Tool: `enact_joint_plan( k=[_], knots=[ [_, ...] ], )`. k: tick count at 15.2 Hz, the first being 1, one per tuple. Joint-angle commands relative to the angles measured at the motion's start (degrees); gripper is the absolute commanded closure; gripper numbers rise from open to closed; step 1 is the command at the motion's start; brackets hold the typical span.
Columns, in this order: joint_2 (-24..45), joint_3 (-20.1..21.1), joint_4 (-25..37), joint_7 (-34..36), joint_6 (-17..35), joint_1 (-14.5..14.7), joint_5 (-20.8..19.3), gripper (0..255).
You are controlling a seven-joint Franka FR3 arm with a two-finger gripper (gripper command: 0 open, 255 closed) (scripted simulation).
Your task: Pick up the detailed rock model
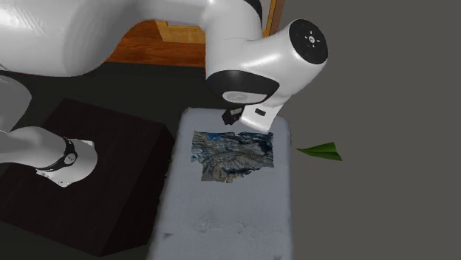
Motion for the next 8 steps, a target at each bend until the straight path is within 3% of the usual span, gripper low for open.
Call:
enact_joint_plan(
  k=[1,5,8],
  knots=[
    [4.86,-0.89,5.32,3.58,-0.97,0.9,0.08,0],
    [16.18,-2.79,19.28,9.94,-4.28,2.89,0.49,0],
    [26.31,-4.12,33.29,14.55,-8.5,4.41,1.04,0]
  ],
)
